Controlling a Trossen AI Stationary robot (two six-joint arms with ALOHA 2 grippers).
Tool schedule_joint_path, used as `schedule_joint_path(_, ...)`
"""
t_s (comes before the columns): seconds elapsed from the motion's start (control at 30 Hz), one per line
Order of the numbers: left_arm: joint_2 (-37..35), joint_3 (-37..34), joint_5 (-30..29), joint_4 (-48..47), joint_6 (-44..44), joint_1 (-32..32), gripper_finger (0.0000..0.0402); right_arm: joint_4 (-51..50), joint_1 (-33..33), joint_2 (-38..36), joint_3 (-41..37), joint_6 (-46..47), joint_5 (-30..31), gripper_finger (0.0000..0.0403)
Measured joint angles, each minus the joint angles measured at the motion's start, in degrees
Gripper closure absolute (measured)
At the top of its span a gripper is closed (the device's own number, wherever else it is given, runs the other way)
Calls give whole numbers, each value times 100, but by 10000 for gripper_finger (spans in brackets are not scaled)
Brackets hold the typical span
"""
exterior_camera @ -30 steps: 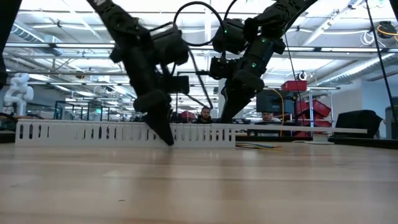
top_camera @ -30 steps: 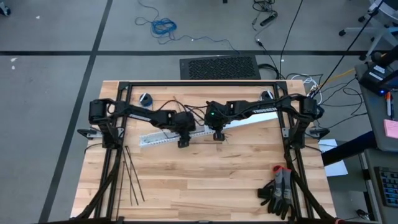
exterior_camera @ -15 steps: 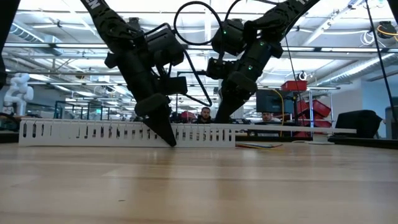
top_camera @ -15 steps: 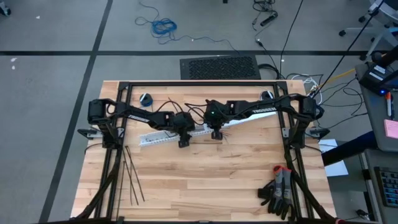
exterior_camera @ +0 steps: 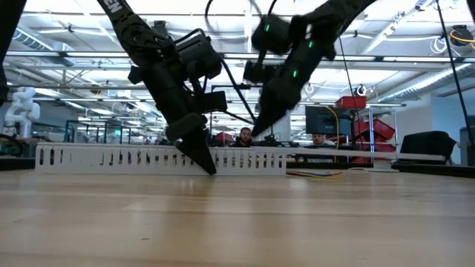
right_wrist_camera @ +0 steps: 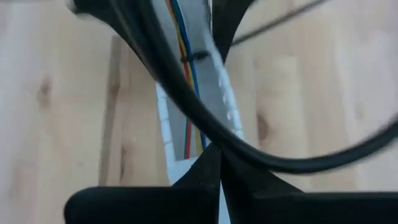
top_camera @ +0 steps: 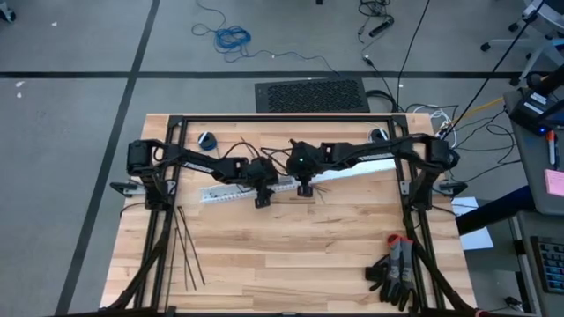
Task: Ziptie cables
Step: Close the white cable duct
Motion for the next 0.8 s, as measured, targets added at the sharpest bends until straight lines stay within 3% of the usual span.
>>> schedule_joint_path(0.13, 0, -2, 2, -14, 11, 46, 173, -532, 2, -426, 58, 9, 393, 402)
schedule_joint_path(0.27, 0, -2, 8, -20, 30, 51, 173, -1131, -36, -442, 46, 201, 410, 402)
schedule_joint_path(0.8, -2, -22, 48, -133, 137, 58, 173, -142, -6, 305, -111, 268, -301, 403)
